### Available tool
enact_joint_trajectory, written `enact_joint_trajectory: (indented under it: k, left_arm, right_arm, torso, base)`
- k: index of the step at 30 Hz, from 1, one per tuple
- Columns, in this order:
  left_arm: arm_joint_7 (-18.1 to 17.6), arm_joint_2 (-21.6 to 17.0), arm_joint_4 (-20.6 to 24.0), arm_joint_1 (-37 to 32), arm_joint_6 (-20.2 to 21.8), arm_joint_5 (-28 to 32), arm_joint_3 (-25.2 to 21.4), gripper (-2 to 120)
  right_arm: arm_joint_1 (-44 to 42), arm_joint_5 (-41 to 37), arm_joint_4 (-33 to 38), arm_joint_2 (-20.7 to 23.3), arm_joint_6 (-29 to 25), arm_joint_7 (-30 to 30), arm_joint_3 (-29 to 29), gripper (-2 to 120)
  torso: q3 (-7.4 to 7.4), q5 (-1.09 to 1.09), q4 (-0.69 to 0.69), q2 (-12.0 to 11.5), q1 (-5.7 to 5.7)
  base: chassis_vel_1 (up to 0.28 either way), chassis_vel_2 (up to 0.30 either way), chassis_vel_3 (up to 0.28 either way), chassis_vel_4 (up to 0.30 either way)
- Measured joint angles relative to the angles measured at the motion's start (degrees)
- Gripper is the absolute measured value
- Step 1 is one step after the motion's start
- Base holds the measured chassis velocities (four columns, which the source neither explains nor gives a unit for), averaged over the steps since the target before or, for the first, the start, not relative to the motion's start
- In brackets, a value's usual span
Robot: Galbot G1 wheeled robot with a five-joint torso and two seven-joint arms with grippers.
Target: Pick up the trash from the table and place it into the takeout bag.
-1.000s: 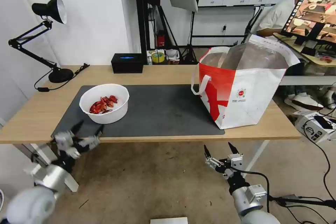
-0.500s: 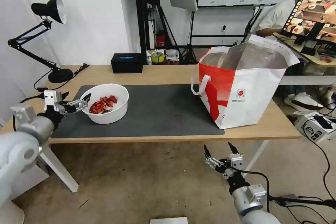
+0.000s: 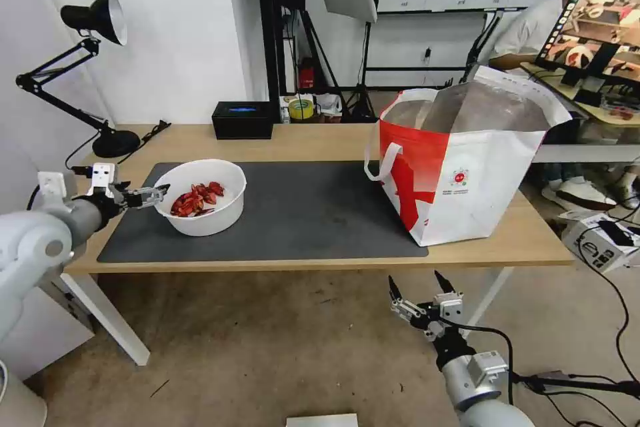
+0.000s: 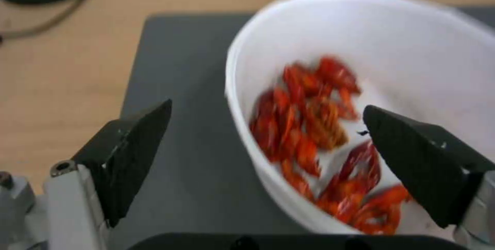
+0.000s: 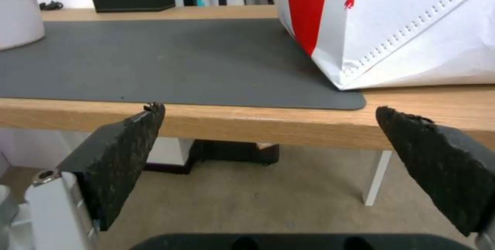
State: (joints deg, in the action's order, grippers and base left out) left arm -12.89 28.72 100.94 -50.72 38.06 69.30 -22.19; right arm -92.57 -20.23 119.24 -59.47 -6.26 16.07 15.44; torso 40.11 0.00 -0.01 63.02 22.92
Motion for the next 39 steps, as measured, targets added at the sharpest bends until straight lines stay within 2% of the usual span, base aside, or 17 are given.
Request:
enact_joint_trajectory:
  k: [1, 3, 4, 5, 8, 12, 25, 30, 39]
  left_arm:
    - [0.00, 0.00, 0.00, 0.00, 0.00, 0.00, 0.00, 100]
    - [-2.22, 0.03, -0.63, 2.19, 2.41, 2.37, 1.47, 100]
    - [-4.40, 0.23, -1.25, 3.91, 3.97, 5.62, 2.11, 100]
    - [-4.40, 0.23, -1.25, 3.91, 3.97, 5.62, 2.11, 100]
    - [-8.18, 0.46, -2.68, 5.25, 4.68, 9.96, 2.45, 100]
    - [-9.99, 0.36, -4.03, 5.87, 4.68, 13.80, 2.76, 100]
    - [-12.38, 1.04, -5.54, 6.59, 4.37, 17.23, 3.15, 100]
    - [-13.33, 3.04, -5.54, 8.81, 4.23, 19.75, 4.59, 100]
    - [-13.99, 3.94, -7.51, 10.86, 4.17, 19.91, 6.97, 100]
  right_arm:
    - [0.00, 0.00, 0.00, 0.00, 0.00, 0.00, 0.00, 100]
    - [0.00, 0.00, 0.00, 0.00, 0.00, 0.00, 0.01, 100]
    - [0.00, 0.00, 0.00, 0.00, 0.00, 0.00, 0.00, 100]
    - [0.00, 0.00, 0.00, 0.00, 0.00, 0.00, 0.00, 100]
    - [0.00, 0.00, 0.00, 0.00, 0.00, 0.00, 0.01, 100]
    - [0.00, 0.00, 0.00, 0.00, 0.00, 0.00, 0.00, 100]
    - [0.00, 0.00, 0.00, 0.00, 0.00, 0.00, 0.00, 100]
    - [0.00, -0.01, -0.01, 0.00, 0.00, 0.00, 0.01, 100]
    - [0.00, -0.01, -0.01, 0.00, 0.00, 0.00, 0.00, 100]
  torso:
    - [0.00, 0.00, 0.00, 0.00, 0.00]
    - [0.00, -0.02, 0.01, 0.00, 0.00]
    - [0.00, 0.01, 0.00, 0.00, 0.00]
    - [0.00, 0.01, 0.00, 0.00, 0.00]
    - [0.00, 0.00, 0.01, 0.00, 0.00]
    - [0.00, -0.01, 0.01, 0.00, 0.00]
    - [0.00, -0.01, 0.02, 0.00, 0.00]
    - [0.00, 0.00, 0.00, 0.01, 0.00]
    - [0.00, -0.01, 0.00, 0.01, 0.00]
  base:
    - [0.000, 0.000, 0.000, 0.000]
    - [0.000, 0.000, 0.000, 0.000]
    - [0.000, 0.000, 0.000, 0.000]
    - [0.000, 0.000, 0.000, 0.000]
    - [0.000, 0.000, 0.000, 0.000]
    - [0.000, 0.000, 0.000, 0.000]
    - [0.000, 0.000, 0.000, 0.000]
    - [0.000, 0.000, 0.000, 0.000]
    - [0.000, 0.000, 0.000, 0.000]
